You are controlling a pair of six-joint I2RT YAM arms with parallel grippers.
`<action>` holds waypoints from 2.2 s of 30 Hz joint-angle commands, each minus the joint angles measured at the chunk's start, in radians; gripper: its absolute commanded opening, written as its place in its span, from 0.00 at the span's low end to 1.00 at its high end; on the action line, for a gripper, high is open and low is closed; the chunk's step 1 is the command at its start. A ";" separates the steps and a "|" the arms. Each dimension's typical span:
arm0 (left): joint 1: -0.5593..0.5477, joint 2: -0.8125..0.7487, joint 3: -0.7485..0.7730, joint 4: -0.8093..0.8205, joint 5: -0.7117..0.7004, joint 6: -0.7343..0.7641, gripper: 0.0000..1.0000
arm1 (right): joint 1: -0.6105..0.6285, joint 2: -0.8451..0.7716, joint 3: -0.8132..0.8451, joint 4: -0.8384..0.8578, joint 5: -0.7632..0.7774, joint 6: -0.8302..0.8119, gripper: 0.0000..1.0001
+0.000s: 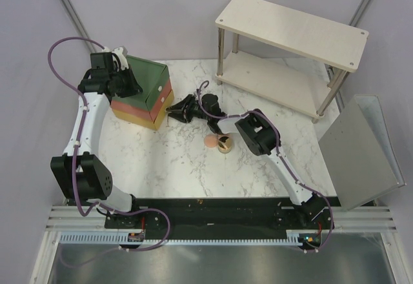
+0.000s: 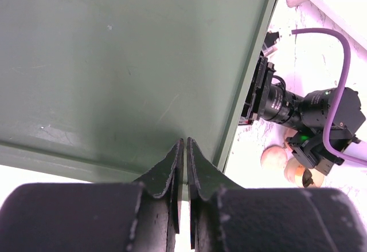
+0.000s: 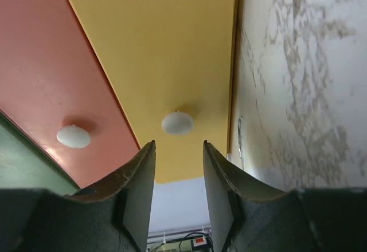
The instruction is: Organize the makeup
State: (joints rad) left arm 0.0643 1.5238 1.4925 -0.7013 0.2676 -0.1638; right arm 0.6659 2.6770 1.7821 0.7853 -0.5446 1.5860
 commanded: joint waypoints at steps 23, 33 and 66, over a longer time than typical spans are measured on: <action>0.003 -0.013 -0.021 -0.101 -0.039 0.049 0.14 | 0.017 0.129 0.128 -0.155 0.083 0.023 0.32; 0.003 -0.016 -0.025 -0.106 -0.045 0.049 0.15 | 0.020 0.115 0.108 -0.156 0.094 0.008 0.17; 0.002 -0.005 -0.012 -0.107 -0.042 0.055 0.15 | -0.141 -0.367 -0.400 -0.363 -0.025 -0.371 0.38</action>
State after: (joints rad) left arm 0.0639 1.5169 1.4910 -0.7120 0.2630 -0.1616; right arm 0.5377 2.4176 1.3937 0.6346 -0.5579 1.3579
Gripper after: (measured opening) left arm 0.144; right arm 0.328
